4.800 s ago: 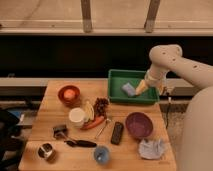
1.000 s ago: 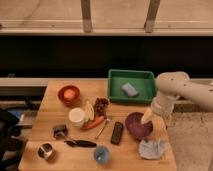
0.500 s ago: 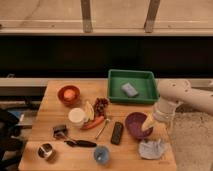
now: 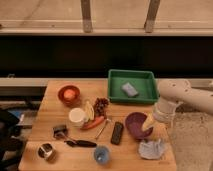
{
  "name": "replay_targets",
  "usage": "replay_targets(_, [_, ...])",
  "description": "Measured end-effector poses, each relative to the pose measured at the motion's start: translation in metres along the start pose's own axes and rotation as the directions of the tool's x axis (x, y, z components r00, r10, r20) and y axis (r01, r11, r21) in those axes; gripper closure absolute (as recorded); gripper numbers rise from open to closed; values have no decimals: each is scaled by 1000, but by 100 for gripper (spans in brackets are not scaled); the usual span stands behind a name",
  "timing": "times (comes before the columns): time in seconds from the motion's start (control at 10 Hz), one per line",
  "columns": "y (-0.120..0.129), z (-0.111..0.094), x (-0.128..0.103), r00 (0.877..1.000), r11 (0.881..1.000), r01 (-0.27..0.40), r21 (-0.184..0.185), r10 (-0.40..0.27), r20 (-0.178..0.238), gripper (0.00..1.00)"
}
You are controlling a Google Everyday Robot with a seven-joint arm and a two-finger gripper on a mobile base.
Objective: Place towel in metal cup
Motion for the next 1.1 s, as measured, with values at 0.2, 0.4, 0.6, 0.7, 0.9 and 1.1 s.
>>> replay_targets(0.2, [-2, 5, 10, 1000, 1000, -1, -1, 1, -18, 22])
replay_targets(0.4, [-4, 14, 22, 999, 1000, -4, -4, 4, -45, 22])
replay_targets(0.6, [-6, 22, 33, 998, 1000, -7, -11, 7, -69, 22])
replay_targets(0.7, [-6, 27, 37, 996, 1000, -7, -15, 5, -85, 22])
replay_targets(0.9, [-2, 44, 40, 992, 1000, -1, -20, -1, -125, 22])
replay_targets(1.1, [0, 68, 40, 985, 1000, -2, -23, -2, -174, 22])
